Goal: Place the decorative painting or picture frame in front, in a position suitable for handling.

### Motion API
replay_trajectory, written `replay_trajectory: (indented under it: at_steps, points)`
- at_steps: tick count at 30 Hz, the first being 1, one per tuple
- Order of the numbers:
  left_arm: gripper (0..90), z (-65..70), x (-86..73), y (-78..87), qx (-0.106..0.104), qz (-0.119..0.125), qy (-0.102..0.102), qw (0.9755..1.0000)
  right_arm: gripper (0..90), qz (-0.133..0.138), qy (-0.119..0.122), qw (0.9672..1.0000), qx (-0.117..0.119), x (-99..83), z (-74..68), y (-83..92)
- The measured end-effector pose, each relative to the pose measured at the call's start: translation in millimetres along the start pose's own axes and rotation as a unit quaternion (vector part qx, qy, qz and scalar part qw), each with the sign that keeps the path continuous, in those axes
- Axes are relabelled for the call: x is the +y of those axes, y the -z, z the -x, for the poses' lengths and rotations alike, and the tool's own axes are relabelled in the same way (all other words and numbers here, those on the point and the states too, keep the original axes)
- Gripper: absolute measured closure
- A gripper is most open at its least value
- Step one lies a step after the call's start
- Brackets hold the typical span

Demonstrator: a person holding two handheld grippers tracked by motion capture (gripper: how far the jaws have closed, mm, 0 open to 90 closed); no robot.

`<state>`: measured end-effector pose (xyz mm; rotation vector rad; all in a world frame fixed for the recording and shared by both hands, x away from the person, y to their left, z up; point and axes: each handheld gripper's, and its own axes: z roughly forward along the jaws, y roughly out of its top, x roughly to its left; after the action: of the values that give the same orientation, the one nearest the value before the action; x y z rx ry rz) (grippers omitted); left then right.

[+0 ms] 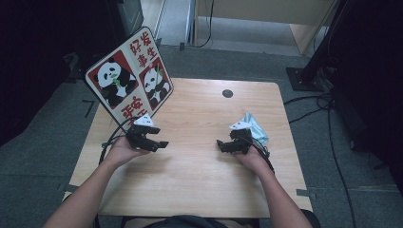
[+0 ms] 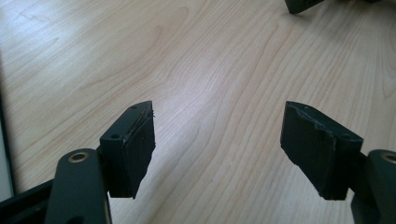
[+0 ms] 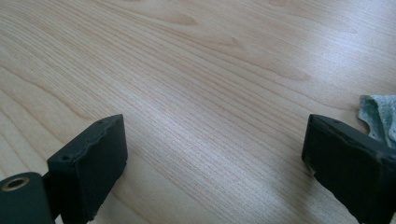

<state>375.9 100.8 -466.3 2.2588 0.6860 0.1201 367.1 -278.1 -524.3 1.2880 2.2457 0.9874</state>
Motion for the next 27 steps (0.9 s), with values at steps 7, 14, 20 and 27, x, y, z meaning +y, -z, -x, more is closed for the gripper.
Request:
replay_trajectory:
  at_steps: [7, 14, 20, 27]
  points:
    - [26.5, -0.8, -6.4, 12.0, 0.005, -0.005, 0.003, 1.0, 6.7, 0.0, 0.0, 1.0, 0.0, 0.0, 0.0, 0.0]
    - [26.6, -2.5, -13.5, 22.5, -0.003, -0.01, 0.016, 0.9998, 6.7, 0.0, 0.0, 1.0, 0.0, 0.0, 0.0, 0.0]
    - [28.4, -1.5, -17.8, 32.5, 0.004, -0.005, 0.012, 0.9999, 6.7, 0.0, -0.002, 1.0, -0.001, 0.0, -0.9, 0.1]
    - [31.0, -4.4, -28.8, 48.8, 0.012, -0.002, 0.018, 0.9998, 6.7, 0.0, -0.002, 1.0, 0.0, -0.5, -1.5, 0.6]
